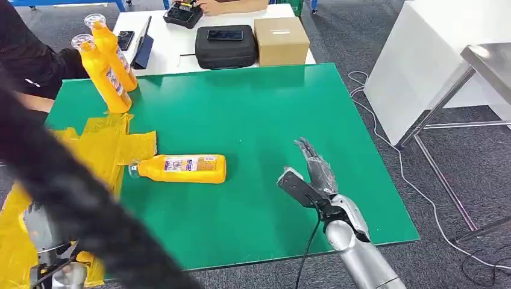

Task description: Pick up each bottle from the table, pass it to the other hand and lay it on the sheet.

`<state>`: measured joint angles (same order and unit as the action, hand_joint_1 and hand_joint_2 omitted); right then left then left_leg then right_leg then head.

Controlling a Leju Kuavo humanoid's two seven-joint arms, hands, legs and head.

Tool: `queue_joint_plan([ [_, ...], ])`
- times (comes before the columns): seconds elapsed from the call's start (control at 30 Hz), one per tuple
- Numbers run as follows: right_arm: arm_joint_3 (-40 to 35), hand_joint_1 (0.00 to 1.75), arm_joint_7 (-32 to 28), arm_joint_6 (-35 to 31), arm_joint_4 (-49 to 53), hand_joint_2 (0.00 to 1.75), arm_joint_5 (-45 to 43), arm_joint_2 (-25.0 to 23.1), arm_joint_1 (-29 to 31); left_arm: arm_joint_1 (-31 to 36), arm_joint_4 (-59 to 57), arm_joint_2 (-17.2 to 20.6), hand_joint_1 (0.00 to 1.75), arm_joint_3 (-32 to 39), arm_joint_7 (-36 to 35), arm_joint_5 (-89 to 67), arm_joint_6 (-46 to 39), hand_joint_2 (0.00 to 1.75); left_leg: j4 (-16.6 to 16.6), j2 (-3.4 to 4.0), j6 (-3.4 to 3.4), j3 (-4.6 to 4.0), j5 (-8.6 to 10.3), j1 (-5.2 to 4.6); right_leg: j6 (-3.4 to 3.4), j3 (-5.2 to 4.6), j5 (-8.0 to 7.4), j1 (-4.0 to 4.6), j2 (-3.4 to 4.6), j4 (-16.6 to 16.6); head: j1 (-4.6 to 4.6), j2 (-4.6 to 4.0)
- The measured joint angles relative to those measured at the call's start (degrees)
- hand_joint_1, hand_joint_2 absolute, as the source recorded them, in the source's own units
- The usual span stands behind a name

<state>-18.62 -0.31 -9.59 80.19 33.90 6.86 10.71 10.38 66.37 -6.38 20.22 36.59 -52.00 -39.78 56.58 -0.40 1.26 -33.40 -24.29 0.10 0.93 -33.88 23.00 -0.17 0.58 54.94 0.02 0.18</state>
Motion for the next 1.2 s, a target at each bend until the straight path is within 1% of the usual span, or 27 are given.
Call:
queue_joint_plan([
  [0.13,-0.11,0.0,0.24,-1.07,-0.68,0.0,0.72,0.44,-0.11,1.24,-5.95,0.0,1.75,-0.67,0.15,-1.49,-0.31,1.75,0.0,0.0,0.01,0.0,-0.01,-0.02,0.0,0.0,0.0,-0.01,0.0,0.0,-0.02,0.0],
  [0.3,-0.31,0.0,0.39,-1.49,-1.03,0.0,0.9,0.81,-0.28,2.77,-9.98,0.0,1.75,-1.38,0.2,-1.97,-0.59,1.75,0.0,0.01,0.02,0.04,-0.03,-0.04,0.0,0.03,0.0,-0.03,0.0,0.0,-0.02,0.02],
  [0.43,-0.57,0.0,0.46,-1.49,-1.29,0.0,0.87,1.07,-0.47,3.89,-13.64,0.02,1.75,-1.94,1.46,-0.28,-0.85,1.75,-0.01,-0.02,0.02,0.14,-0.03,-0.04,-0.01,0.16,0.01,-0.02,-0.01,-0.01,-0.04,0.0],
  [0.53,-0.81,0.0,0.28,-1.49,-1.71,0.0,0.5,1.12,-0.33,4.87,-17.39,0.04,1.75,-2.69,1.53,-1.95,-1.01,1.75,-0.02,-0.02,0.02,0.29,-0.04,-0.03,-0.02,0.34,0.02,-0.02,-0.02,0.0,-0.04,0.0],
  [0.57,-0.96,0.0,0.26,-1.53,-1.86,0.0,0.41,1.23,-0.27,5.18,-18.48,0.04,0.19,-2.73,1.53,-3.17,-1.07,1.75,-0.03,-0.02,0.02,0.38,-0.04,-0.03,-0.02,0.4,0.02,-0.02,-0.02,-0.01,-0.04,0.0],
  [0.6,-1.14,0.0,0.22,-1.6,-1.99,0.0,0.35,1.36,-0.18,5.41,-19.55,-0.02,0.0,-2.78,1.53,-4.42,-1.07,0.0,-0.03,-0.03,0.02,0.45,-0.04,-0.03,-0.03,0.47,0.03,-0.02,-0.02,0.0,-0.04,0.0],
  [0.67,-1.27,0.0,0.17,-1.66,-2.19,0.0,0.13,1.57,-0.03,5.96,-21.3,-0.07,0.0,-2.8,1.16,-6.97,-1.09,0.0,-0.04,-0.14,0.02,0.54,-0.04,-0.03,-0.02,0.59,0.05,-0.02,-0.07,-0.01,-0.04,0.0],
  [0.87,-1.38,0.0,0.17,-1.77,-2.3,0.0,-0.17,1.97,-0.09,7.35,-25.52,-0.07,0.0,-2.82,-1.05,-10.23,-1.16,0.0,-0.05,-0.14,0.02,0.76,-0.04,-0.03,-0.01,0.85,0.07,-0.02,-0.08,-0.01,-0.04,0.0],
  [1.07,-1.55,0.0,0.17,-1.79,-2.3,0.0,-0.2,1.99,-0.14,7.9,-27.55,-0.04,0.0,-3.06,-1.12,-10.25,-1.2,0.0,-0.05,-0.15,0.03,0.81,-0.04,-0.05,-0.01,0.88,0.07,-0.07,-0.09,-0.01,-0.04,0.0],
  [1.2,-1.66,0.0,0.17,-1.79,-2.34,0.0,-0.24,1.99,-0.14,8.72,-29.61,-0.04,0.0,-3.26,0.2,-7.95,-1.16,0.0,-0.05,-0.15,0.03,0.81,-0.04,-0.06,-0.01,0.88,0.06,-0.09,-0.09,-0.01,-0.04,0.0],
])
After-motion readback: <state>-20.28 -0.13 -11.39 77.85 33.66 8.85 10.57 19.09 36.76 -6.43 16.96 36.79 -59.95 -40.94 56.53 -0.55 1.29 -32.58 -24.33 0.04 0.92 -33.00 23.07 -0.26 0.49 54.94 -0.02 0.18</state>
